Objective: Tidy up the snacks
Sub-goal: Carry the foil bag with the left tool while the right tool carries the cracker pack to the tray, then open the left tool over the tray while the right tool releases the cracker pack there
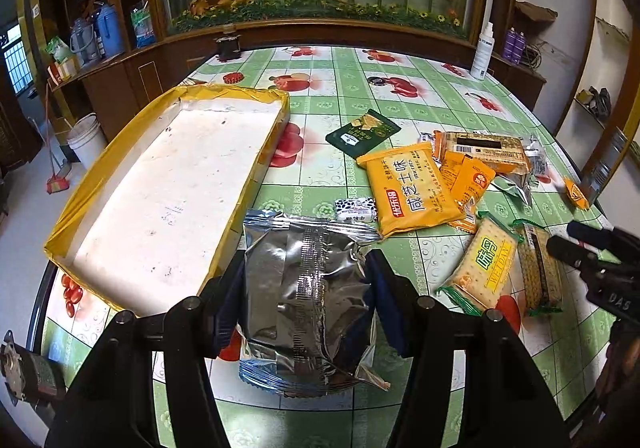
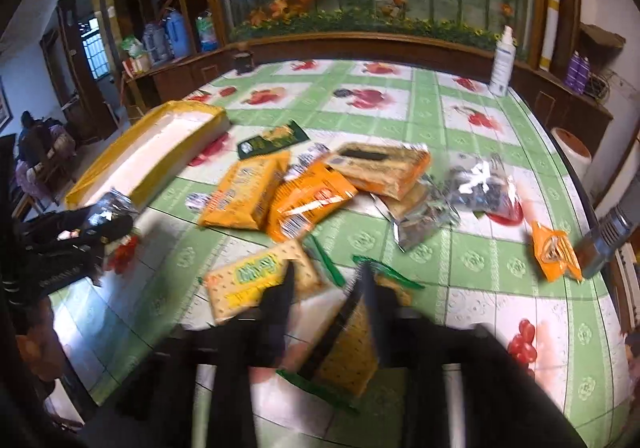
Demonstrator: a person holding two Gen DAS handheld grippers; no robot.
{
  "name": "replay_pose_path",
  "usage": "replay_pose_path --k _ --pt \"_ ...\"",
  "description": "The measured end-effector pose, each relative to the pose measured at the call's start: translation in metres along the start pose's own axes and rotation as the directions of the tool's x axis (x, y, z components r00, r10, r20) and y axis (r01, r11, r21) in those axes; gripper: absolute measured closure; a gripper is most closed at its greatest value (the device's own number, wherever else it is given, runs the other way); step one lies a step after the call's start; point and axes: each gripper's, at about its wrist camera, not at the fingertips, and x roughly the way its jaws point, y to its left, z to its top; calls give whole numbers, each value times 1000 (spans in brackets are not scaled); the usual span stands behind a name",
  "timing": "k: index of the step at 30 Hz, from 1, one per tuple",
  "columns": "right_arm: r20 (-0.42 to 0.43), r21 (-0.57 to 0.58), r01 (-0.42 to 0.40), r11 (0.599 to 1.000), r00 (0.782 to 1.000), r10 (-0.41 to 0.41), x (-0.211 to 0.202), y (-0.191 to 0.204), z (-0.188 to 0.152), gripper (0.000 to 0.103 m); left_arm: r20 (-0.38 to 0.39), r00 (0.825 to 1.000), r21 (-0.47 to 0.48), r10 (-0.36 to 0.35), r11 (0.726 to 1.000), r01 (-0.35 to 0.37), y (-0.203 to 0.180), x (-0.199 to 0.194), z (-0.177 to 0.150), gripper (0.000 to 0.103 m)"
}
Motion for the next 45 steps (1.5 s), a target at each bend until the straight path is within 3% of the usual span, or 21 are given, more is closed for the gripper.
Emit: replay_pose_path --k 8,11,13,15,19,23,25,27,33,37,45 --pt "-99 120 -26 992 994 38 31 -19 -22 44 -4 1000 9 -22 1000 22 -4 1 0 45" --pt "-113 82 -9 997 993 18 39 -11 -22 42 1 1000 1 -21 1000 21 -1 -1 2 45" --pt "-113 24 28 999 993 -25 40 -3 -23 48 5 1000 -11 -20 1000 20 5 -3 3 45" --pt "-103 12 27 1000 994 -25 36 -2 -23 55 11 1000 -23 -15 1000 15 10 -4 5 45" --pt "-49 0 21 1000 999 -21 18 1 -15 55 21 1000 -52 -10 999 11 22 -7 9 45" --pt "13 -6 -71 997 997 71 1 15 4 55 34 999 -82 11 997 -8 39 -10 12 45" --pt "25 -12 -168 986 985 168 2 28 17 56 33 999 -109 25 994 -21 53 -9 14 45" --pt "24 -20 -277 961 960 278 10 47 33 56 28 999 -145 41 989 -36 71 -7 17 45" --pt "6 -121 -439 891 897 442 48 134 79 56 -8 995 -244 99 965 -98 126 4 25 45" --pt "-23 -166 -500 850 863 504 75 182 104 56 -24 991 -278 133 951 -135 148 14 28 45" --pt "-88 -210 -506 836 862 499 129 240 128 56 -79 987 -286 137 946 -154 159 43 26 45"
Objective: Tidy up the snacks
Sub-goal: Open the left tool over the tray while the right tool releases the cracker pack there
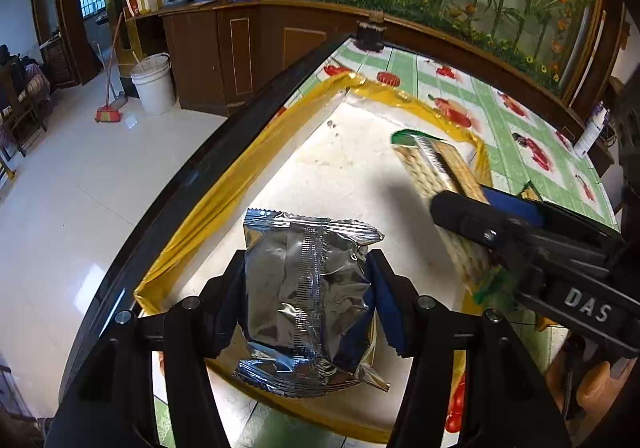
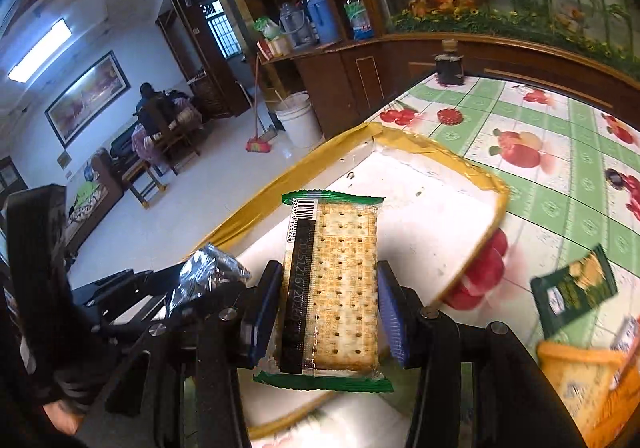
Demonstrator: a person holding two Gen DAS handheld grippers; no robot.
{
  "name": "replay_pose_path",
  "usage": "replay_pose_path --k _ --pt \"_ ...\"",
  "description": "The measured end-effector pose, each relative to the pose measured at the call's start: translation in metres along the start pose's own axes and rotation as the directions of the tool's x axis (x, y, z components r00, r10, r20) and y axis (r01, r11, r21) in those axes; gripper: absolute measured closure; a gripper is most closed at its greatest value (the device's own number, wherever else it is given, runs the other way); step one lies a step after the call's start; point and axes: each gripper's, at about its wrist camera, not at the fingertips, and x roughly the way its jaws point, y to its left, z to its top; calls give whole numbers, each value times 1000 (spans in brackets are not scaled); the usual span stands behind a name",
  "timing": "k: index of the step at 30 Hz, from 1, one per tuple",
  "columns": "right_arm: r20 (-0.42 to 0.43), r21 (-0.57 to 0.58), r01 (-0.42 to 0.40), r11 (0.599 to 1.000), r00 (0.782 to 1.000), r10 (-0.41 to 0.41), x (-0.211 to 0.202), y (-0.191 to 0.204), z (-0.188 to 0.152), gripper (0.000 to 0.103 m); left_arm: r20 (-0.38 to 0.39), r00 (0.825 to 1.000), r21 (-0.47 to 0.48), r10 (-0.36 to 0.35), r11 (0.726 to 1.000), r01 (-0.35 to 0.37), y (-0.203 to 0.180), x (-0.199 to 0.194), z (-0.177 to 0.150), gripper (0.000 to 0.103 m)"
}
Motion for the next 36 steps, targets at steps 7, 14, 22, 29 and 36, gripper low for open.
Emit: replay_pose_path --k 7,14,22,29,36 --pt "-64 -29 24 999 998 -26 39 1 2 56 -58 998 8 4 1000 -4 2 17 -2 45" --pt "-56 -6 22 1000 998 -22 28 -7 -1 53 -50 998 11 31 999 -30 1 5 -6 39" --pt "58 47 93 995 994 -96 -58 -31 -28 50 17 999 39 -52 998 51 -27 -34 -7 30" --pt "97 154 247 957 960 -263 -140 -78 -91 43 -1 990 149 -144 979 143 -89 -47 -23 26" --pt "71 256 319 913 935 -347 -189 -112 -145 37 -60 982 232 -178 955 187 -134 -38 -42 26"
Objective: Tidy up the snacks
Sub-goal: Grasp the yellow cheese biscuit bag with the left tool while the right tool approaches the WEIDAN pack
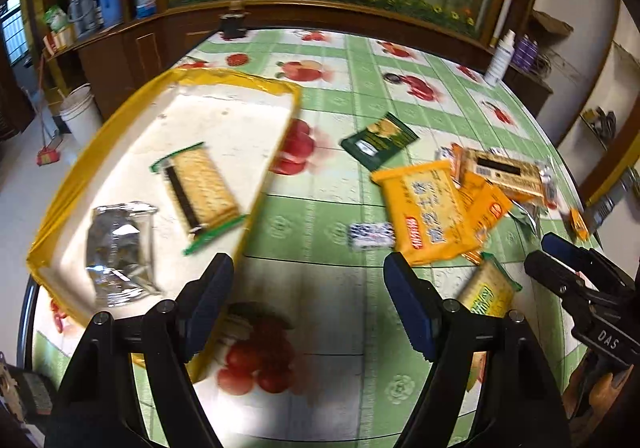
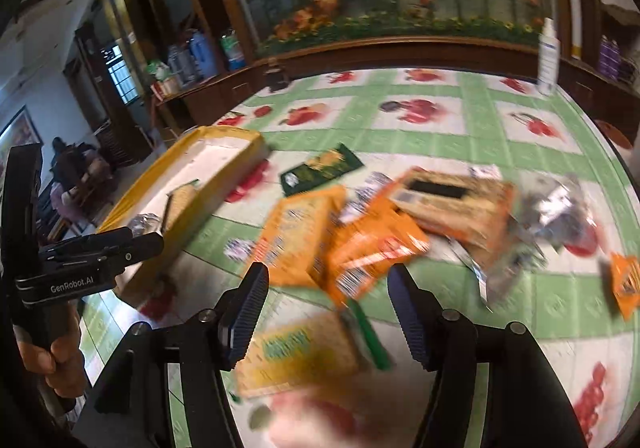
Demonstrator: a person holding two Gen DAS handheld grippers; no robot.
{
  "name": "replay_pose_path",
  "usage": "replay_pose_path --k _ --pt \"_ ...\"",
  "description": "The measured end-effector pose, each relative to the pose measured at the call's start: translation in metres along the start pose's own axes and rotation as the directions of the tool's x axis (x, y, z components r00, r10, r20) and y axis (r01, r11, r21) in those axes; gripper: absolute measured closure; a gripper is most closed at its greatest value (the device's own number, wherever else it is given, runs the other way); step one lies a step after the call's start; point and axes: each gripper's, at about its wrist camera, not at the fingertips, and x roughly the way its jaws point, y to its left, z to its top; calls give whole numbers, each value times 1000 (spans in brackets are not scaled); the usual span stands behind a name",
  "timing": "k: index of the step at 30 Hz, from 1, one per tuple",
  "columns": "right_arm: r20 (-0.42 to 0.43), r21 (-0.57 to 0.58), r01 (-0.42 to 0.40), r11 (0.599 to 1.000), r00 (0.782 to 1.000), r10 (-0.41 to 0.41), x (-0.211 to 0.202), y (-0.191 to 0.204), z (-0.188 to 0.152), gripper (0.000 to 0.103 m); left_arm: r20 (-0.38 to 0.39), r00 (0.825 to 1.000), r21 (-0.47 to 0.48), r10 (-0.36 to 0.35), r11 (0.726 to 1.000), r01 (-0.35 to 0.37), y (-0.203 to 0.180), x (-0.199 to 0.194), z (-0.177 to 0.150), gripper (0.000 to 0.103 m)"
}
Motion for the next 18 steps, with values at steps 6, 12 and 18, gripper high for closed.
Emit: replay_pose_path --k 6,12,18 --pt "-20 23 -2 1000 1000 3 -9 -11 -25 34 -29 999 26 -38 999 38 -29 15 13 26" --pt "-52 25 0 1000 999 1 -4 -10 -37 32 -71 995 42 -70 996 73 -59 40 28 26" --pt "-51 14 1 1000 999 -1 -6 -11 -41 29 -117 990 55 -83 994 89 -76 64 38 25"
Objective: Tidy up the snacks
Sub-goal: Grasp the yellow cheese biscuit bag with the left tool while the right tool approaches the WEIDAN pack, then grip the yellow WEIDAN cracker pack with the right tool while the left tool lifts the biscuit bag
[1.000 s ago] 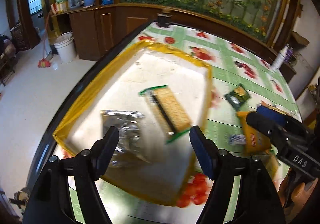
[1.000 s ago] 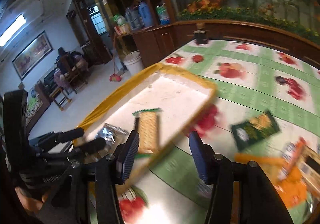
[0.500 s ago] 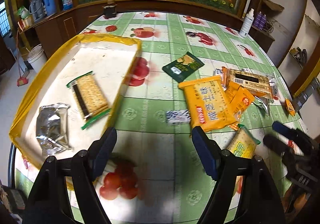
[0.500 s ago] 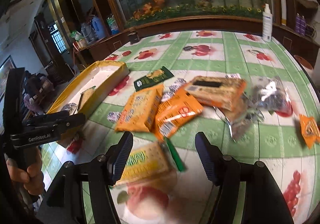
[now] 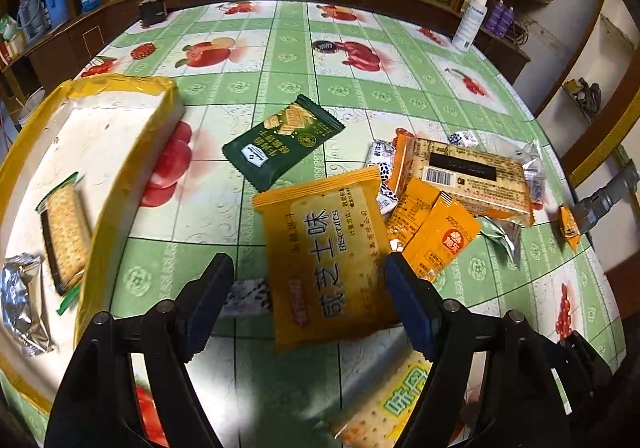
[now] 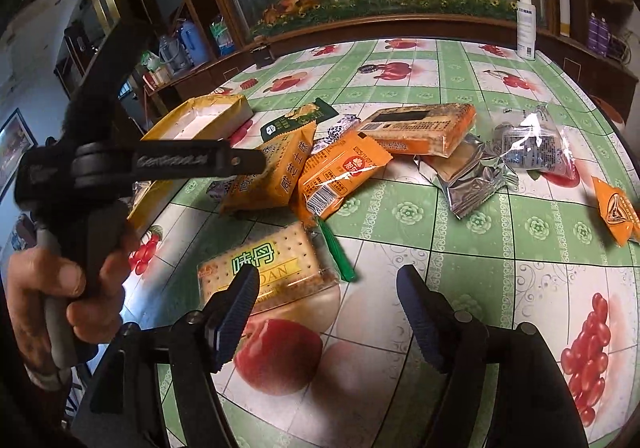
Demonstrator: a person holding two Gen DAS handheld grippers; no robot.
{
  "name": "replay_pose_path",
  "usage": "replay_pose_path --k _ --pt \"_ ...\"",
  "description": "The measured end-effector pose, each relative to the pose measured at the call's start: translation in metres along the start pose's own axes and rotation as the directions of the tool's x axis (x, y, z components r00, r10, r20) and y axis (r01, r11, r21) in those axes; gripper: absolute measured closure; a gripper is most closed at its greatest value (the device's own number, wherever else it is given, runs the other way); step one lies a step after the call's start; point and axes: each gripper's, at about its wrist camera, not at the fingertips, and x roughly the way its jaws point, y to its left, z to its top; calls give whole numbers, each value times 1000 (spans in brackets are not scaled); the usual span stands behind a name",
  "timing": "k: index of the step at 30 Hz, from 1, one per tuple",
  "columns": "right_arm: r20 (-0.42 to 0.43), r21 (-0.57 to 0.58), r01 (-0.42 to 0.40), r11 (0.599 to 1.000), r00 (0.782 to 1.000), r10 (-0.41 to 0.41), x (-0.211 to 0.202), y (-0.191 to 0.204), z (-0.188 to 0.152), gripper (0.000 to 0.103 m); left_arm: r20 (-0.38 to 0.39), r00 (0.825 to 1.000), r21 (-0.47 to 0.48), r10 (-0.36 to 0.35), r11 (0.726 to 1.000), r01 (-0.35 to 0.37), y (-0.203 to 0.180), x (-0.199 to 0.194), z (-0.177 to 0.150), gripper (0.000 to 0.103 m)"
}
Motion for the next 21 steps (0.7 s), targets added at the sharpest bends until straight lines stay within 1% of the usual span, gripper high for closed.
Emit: replay_pose_path --k 2,3,5,7,8,11,12,14,16,18,21 --pt "-7 0 -5 1000 1000 5 1 0 -1 28 -2 1000 -17 -17 1000 17 1 4 3 21" --pt "-10 -4 -12 1000 1000 12 2 0 -2 28 -8 999 -28 -32 999 31 2 6 6 21" --pt "-14 -9 -21 1000 1000 21 4 2 -4 28 -54 997 -45 -52 998 50 2 15 9 21" --pt "-19 -13 -27 1000 999 27 5 3 -5 28 -97 991 -65 -94 994 88 1 24 9 21" --pt "-21 -13 -32 999 999 32 7 3 -4 28 -91 992 -60 -90 995 85 -1 24 8 20" --pt "-28 -15 -34 999 999 34 9 4 -4 28 -63 997 -37 -47 998 45 -2 25 8 20" --pt "-30 -17 -34 999 999 34 9 4 -4 28 -53 998 -42 -44 998 42 1 26 8 23" --pt "-29 -27 -42 999 999 41 9 6 -3 28 -33 999 -44 -35 998 34 8 24 9 31" --pt "-23 -46 -54 997 998 53 8 9 -3 28 -25 999 -49 -44 998 43 16 22 9 33" --pt "-20 -77 -82 994 997 81 8 14 -2 28 -14 999 -68 -49 997 48 26 17 9 33" --pt "-40 -146 -114 983 993 110 13 23 0 28 24 998 -101 -55 993 57 42 0 7 33"
